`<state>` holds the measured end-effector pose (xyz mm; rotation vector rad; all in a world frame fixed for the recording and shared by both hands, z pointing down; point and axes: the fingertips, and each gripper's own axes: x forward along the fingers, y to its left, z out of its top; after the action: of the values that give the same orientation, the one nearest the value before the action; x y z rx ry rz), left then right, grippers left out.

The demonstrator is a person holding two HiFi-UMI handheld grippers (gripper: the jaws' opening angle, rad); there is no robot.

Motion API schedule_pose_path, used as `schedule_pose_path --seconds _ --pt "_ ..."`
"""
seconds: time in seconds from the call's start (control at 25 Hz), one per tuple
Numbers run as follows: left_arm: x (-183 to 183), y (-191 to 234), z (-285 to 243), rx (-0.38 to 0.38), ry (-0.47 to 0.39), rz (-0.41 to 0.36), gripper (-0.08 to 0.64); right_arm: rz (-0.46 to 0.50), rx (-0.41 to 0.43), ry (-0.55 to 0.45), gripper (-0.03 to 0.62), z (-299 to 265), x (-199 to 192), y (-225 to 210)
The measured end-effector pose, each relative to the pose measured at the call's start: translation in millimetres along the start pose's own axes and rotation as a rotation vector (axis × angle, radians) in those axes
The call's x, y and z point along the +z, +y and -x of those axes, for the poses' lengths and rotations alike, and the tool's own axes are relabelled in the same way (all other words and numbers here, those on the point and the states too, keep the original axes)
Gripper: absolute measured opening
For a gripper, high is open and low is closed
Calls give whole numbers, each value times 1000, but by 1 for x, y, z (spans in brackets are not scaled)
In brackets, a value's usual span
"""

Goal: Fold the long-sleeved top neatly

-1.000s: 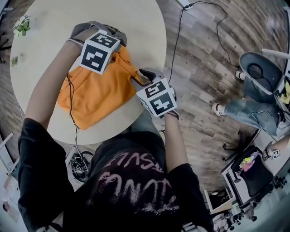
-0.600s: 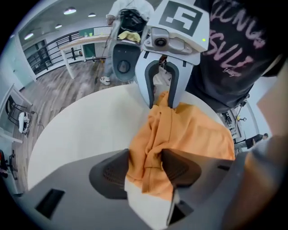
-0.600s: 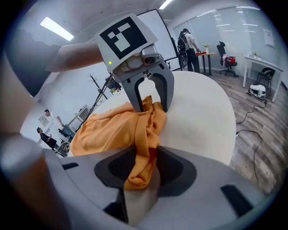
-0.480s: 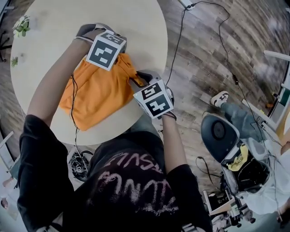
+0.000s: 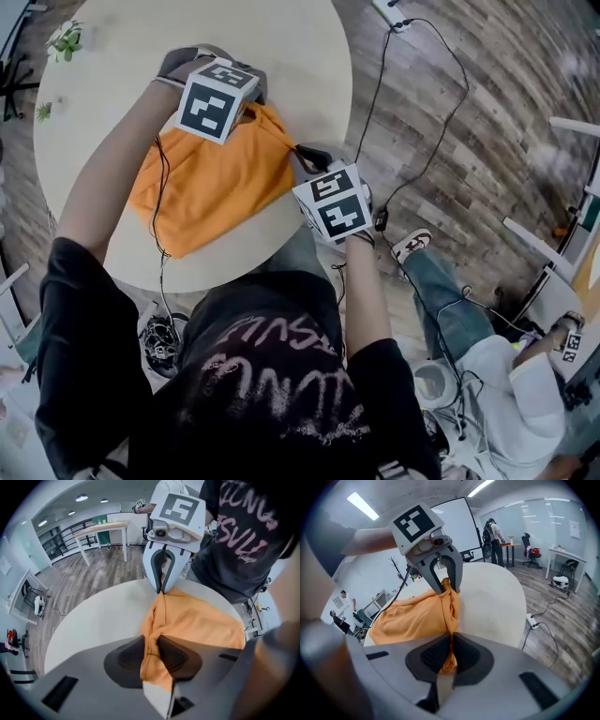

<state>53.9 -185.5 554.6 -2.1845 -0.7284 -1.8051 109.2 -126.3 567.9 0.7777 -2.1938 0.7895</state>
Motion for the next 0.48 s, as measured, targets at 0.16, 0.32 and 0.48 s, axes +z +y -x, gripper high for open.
schedule_pose_path --seconds 0.16,0.32,0.48 --pt "17 3 19 81 -26 -23 100 -6 -57 -37 21 20 3 -3" --pt "32 -2 37 151 -47 -60 100 0 -113 -56 21 42 5 -1" --pt "36 -11 55 235 -53 -103 100 40 -188 -70 18 61 14 11"
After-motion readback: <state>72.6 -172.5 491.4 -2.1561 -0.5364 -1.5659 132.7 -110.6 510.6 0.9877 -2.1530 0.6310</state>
